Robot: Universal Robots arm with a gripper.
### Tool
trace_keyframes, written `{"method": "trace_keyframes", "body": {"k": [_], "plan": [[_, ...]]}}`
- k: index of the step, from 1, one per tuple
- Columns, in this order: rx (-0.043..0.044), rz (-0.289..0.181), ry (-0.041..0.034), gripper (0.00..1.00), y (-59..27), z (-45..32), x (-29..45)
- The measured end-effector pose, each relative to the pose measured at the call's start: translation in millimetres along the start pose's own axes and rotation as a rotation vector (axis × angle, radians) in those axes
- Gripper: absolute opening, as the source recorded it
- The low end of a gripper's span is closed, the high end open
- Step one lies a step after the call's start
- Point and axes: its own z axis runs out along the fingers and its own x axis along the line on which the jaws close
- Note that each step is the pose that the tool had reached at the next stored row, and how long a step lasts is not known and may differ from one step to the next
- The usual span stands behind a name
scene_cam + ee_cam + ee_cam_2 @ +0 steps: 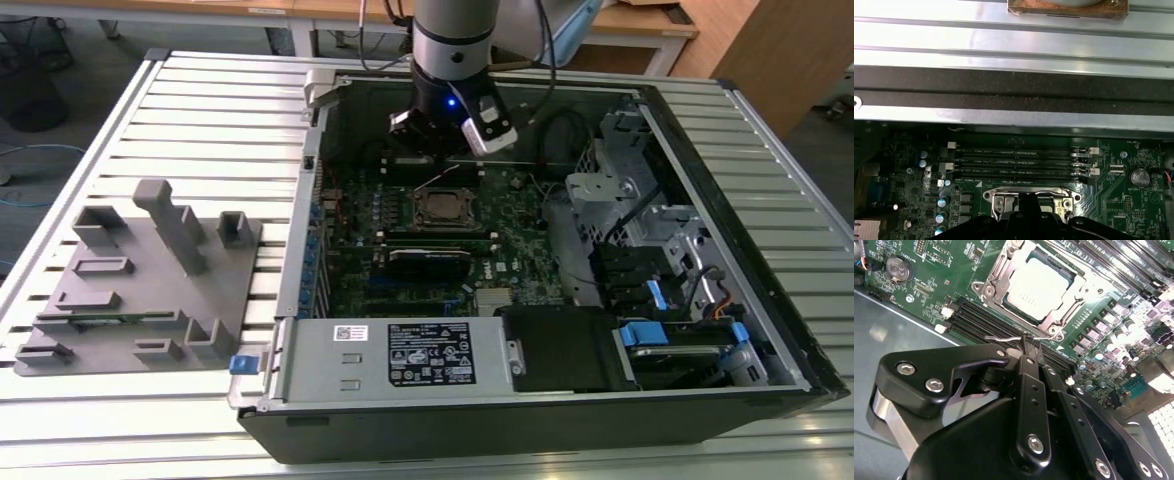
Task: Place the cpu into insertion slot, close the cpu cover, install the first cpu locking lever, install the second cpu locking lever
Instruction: 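Install the first cpu locking lever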
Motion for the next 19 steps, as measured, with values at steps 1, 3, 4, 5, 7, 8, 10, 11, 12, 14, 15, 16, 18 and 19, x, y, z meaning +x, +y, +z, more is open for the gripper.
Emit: {"method": "trace_keyframes", "body": {"k": [1,3,4,5,7,8,10,11,12,14,15,16,18,19], "plan": [[0.0000,0.000,-0.0001,0.11,0.4,1.1,0.0],[-0.0001,0.000,-0.0001,0.11,1.2,3.8,0.1],[0.0001,0.000,0.0001,0.11,1.7,4.9,0.2],[0.0001,0.000,0.0001,0.11,2.5,6.0,0.2],[0.0001,0.000,0.0000,0.11,5.1,7.9,0.1],[0.0001,0.000,0.0000,0.11,6.7,8.8,0.1],[-0.0001,0.000,-0.0001,0.11,8.4,10.4,0.0],[0.0000,0.000,0.0000,0.11,8.5,10.7,-0.1],[0.0001,0.000,0.0000,0.11,8.5,10.7,-0.1],[0.0002,0.000,0.0001,0.11,8.4,10.7,-0.1],[0.0001,0.000,0.0001,0.11,8.4,10.8,0.0],[-0.0022,0.000,-0.0001,0.11,8.4,10.8,0.0],[-0.0171,0.001,-0.0016,0.11,8.3,10.8,0.0],[-0.0180,0.001,-0.0016,0.11,8.3,10.8,0.0]]}}
